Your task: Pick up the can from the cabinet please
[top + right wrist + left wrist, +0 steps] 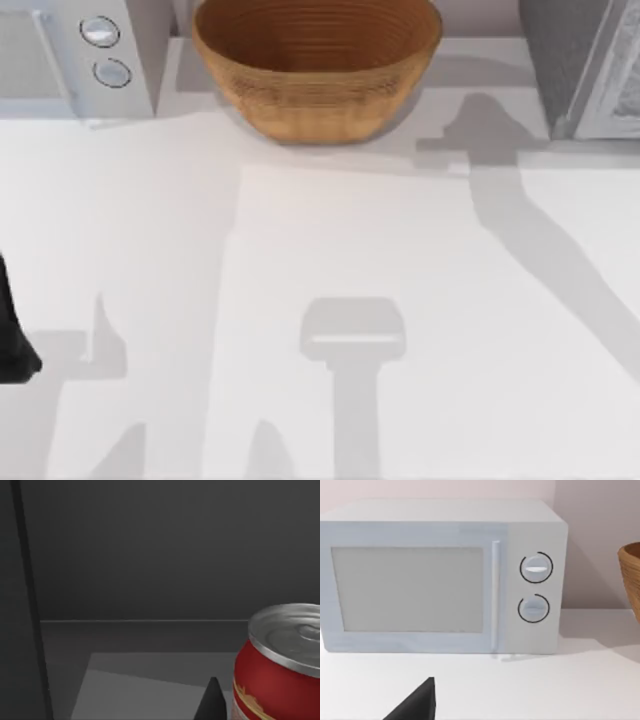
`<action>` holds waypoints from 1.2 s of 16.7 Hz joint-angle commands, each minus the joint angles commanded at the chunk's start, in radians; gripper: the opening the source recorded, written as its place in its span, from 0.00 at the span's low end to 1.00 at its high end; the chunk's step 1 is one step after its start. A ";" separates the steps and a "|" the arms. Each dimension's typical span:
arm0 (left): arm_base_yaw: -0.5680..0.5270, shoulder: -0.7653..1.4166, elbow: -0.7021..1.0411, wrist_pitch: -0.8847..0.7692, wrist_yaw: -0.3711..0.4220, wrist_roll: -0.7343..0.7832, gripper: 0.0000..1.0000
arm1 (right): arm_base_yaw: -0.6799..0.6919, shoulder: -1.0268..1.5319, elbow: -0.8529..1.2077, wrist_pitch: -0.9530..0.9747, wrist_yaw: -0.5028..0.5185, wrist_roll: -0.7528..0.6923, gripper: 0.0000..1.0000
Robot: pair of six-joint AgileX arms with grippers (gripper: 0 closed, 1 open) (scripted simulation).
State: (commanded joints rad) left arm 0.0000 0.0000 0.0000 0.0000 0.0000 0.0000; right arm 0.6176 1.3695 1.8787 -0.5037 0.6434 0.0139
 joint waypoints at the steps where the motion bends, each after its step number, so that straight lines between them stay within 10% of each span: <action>1: 0.000 0.000 0.000 0.000 0.000 0.000 1.00 | 0.044 -0.044 -0.001 -0.043 0.043 -0.001 0.00; 12: 0.000 0.000 0.000 0.000 0.000 0.000 1.00 | 0.085 -0.150 -0.066 -0.092 0.084 -0.005 0.00; 20: 0.000 0.000 0.000 0.000 0.000 0.000 1.00 | -0.127 -0.515 -0.649 0.085 -0.135 -0.009 0.00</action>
State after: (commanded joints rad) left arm 0.0000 0.0000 0.0000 0.0000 0.0000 0.0000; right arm 0.4902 0.8544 1.2301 -0.4186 0.5083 0.0048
